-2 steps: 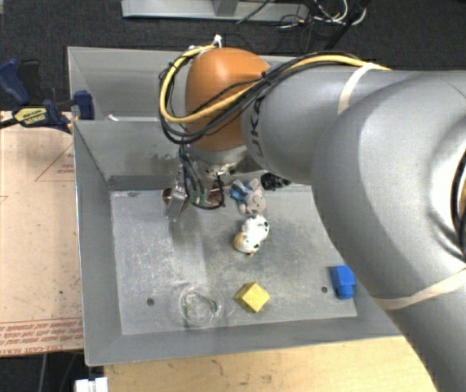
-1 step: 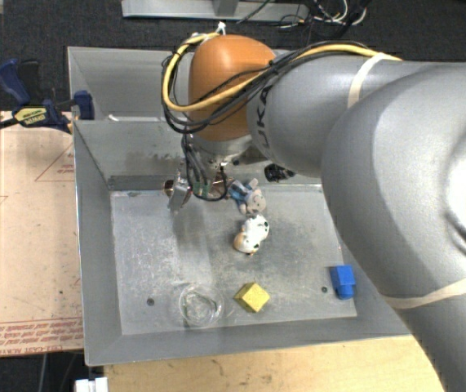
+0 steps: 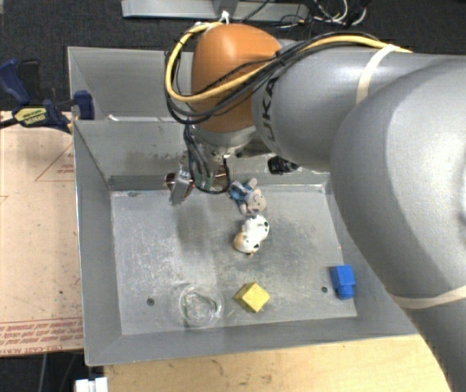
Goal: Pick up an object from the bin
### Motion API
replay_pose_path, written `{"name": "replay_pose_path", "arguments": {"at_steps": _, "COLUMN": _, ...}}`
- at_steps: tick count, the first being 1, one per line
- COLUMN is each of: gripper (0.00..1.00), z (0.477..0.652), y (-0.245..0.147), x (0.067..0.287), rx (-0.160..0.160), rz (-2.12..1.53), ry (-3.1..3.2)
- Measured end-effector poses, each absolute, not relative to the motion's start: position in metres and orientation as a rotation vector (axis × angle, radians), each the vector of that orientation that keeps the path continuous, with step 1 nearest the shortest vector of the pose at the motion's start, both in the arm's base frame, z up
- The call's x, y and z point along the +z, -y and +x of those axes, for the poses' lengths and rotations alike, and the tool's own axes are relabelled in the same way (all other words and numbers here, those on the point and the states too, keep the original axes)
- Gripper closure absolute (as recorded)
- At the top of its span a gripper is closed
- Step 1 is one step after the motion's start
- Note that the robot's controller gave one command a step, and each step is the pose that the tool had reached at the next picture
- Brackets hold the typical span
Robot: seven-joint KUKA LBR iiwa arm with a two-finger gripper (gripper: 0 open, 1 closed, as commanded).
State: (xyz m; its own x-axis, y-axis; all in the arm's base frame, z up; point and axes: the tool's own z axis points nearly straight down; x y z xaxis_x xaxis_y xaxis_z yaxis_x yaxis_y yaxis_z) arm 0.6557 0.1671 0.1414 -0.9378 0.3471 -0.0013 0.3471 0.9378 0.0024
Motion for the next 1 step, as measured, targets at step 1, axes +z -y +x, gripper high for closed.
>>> {"name": "replay_pose_path", "arguments": {"at_steps": 1, "gripper": 1.00, "z": 0.6563, "y": -0.1673, "x": 0.1562, "rx": 0.005, "rz": 0.553, "ry": -3.089}}
